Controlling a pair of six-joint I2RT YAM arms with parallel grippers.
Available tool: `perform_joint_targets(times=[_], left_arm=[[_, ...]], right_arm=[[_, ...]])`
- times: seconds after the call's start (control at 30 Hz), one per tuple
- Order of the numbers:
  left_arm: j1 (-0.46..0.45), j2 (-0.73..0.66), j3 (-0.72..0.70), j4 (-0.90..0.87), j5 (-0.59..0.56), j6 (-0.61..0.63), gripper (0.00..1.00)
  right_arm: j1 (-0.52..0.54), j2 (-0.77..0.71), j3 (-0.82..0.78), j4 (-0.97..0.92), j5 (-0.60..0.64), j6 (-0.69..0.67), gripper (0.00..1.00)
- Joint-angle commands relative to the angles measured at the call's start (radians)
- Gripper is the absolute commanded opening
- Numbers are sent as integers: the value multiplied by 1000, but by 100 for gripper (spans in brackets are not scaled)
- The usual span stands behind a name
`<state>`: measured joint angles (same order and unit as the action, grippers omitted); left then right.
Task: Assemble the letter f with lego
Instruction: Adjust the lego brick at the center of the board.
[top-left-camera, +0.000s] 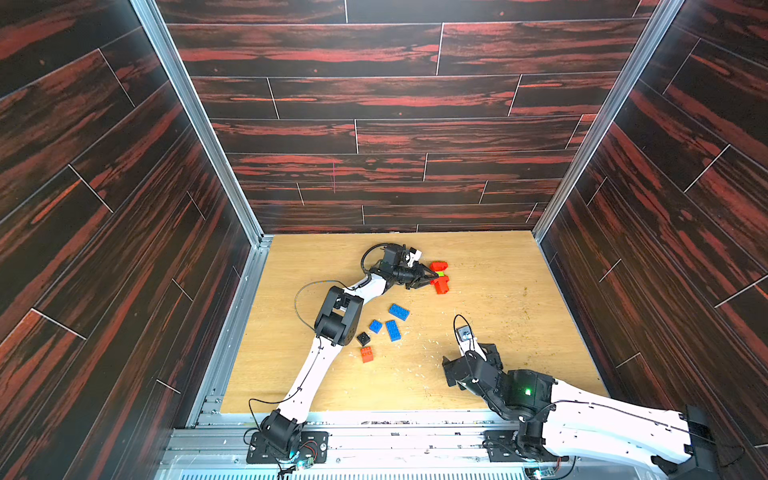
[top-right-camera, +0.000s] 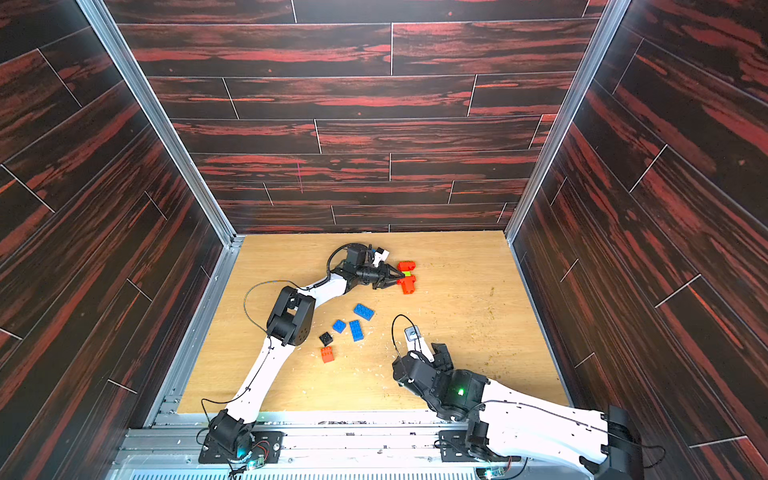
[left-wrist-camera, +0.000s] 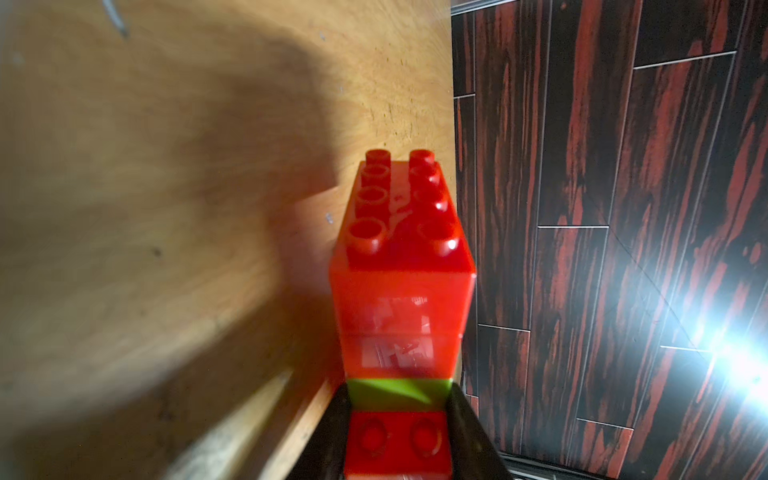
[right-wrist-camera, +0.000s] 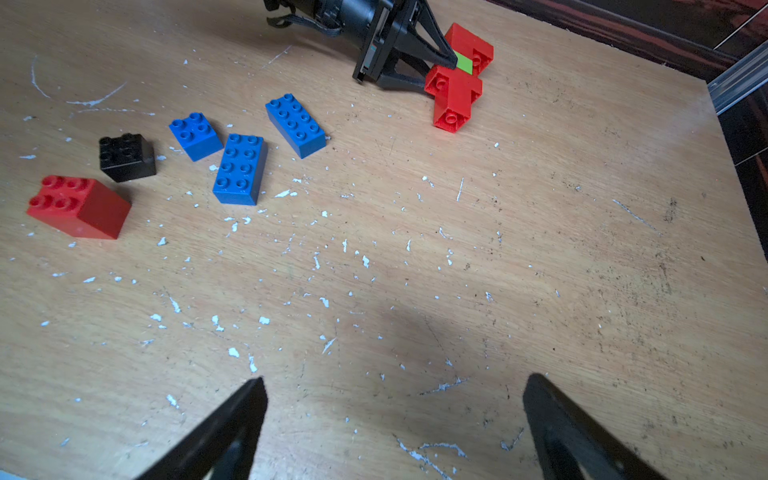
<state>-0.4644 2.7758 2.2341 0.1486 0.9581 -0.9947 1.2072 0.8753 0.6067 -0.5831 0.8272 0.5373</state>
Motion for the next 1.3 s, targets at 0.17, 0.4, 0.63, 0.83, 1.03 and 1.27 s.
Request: perform_joint_targets(times=[0.17,0.4,0.63,0.83,1.03,1.27], left_arm=[[6,26,79,-101,-14,41,45],[6,47,134,-161,-28,59,51],[7,80,283,-420,-84,218,54],[15,63,326,-589,-148,345,54],[24,31,325,-708,-215,455,54],[27,-36,306,-822,-294,566,54]], right_arm=[[10,2,18,0,0,-8,99],[10,1,17,3,0,-14,98],[10,1,18,2,-2,-15,98],[10,1,17,3,-2,-15,99],[10,0,16,4,-3,-15,98],[11,-1,16,6,-3,-16,98]])
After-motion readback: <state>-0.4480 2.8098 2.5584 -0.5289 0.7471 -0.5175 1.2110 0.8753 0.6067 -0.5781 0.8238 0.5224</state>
